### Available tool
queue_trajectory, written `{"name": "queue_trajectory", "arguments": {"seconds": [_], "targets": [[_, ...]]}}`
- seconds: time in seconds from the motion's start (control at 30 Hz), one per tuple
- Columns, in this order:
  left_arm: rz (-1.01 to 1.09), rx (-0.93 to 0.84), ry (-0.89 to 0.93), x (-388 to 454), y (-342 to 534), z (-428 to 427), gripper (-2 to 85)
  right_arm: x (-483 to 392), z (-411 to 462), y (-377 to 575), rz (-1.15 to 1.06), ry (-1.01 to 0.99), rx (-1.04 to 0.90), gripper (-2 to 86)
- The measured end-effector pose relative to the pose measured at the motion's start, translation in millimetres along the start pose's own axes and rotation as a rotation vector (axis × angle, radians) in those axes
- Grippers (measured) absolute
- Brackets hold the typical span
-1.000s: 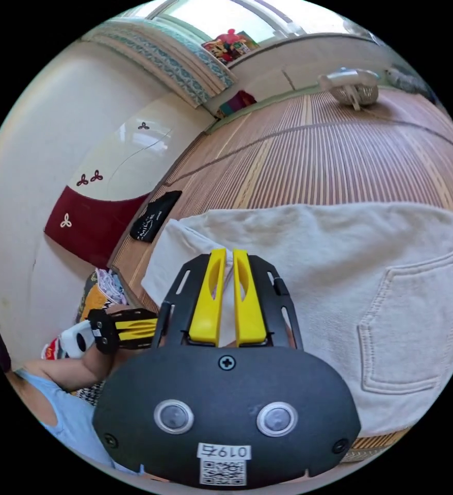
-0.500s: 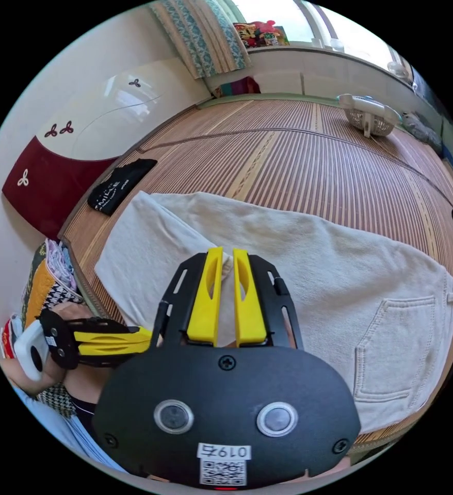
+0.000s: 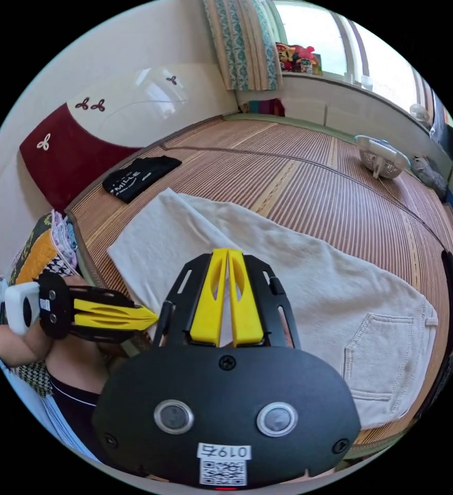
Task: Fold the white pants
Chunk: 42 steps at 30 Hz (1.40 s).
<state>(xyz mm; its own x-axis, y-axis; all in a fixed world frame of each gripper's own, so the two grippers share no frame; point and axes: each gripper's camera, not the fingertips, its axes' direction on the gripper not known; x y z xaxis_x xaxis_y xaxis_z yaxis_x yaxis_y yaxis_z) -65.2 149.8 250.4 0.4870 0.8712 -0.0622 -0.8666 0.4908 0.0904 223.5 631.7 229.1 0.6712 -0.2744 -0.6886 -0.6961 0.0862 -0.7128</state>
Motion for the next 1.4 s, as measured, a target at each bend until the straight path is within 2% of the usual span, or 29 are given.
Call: {"name": "queue_trajectory", "arguments": {"seconds": [0.07,0.13,0.3,0.4,0.47,0.7,0.77,0.87,0.97,1.07,1.13,1.4], "targets": [[-0.009,-0.014,0.006,-2,-2,0,0.6,-7,12,8,-0.02,0.038,-0.079,-1.0],[-0.018,-0.021,0.006,-3,-3,-2,0.5,-11,8,16,-0.043,0.06,-0.079,-1.0],[-0.051,-0.037,-0.03,-6,-3,-17,0.6,-16,-66,55,-0.046,0.111,0.094,-0.9],[-0.096,-0.017,-0.036,-11,1,-34,0.6,-5,-123,117,-0.018,0.186,0.199,-0.7],[-0.145,0.008,-0.067,-16,5,-47,0.7,23,-164,178,0.082,0.233,0.253,-0.1],[-0.33,0.045,-0.083,-33,-4,-63,0.7,140,-260,330,0.519,0.149,0.359,5.9],[-0.352,0.08,-0.087,-27,-13,-67,0.7,188,-280,373,0.725,0.042,0.452,7.3],[-0.452,0.123,-0.038,-14,-7,-64,0.7,239,-289,406,0.872,-0.033,0.484,10.3],[-0.501,0.194,-0.014,2,4,-64,0.7,275,-287,424,0.934,-0.044,0.455,11.3],[-0.444,0.192,-0.217,11,3,-71,0.7,303,-281,442,0.998,-0.12,0.448,11.5],[-0.471,0.193,-0.273,4,7,-71,0.8,316,-278,450,1.026,-0.157,0.452,11.4],[-0.517,0.058,-0.269,-32,-2,-31,0.9,345,-276,464,1.04,-0.195,0.439,9.2]]}}
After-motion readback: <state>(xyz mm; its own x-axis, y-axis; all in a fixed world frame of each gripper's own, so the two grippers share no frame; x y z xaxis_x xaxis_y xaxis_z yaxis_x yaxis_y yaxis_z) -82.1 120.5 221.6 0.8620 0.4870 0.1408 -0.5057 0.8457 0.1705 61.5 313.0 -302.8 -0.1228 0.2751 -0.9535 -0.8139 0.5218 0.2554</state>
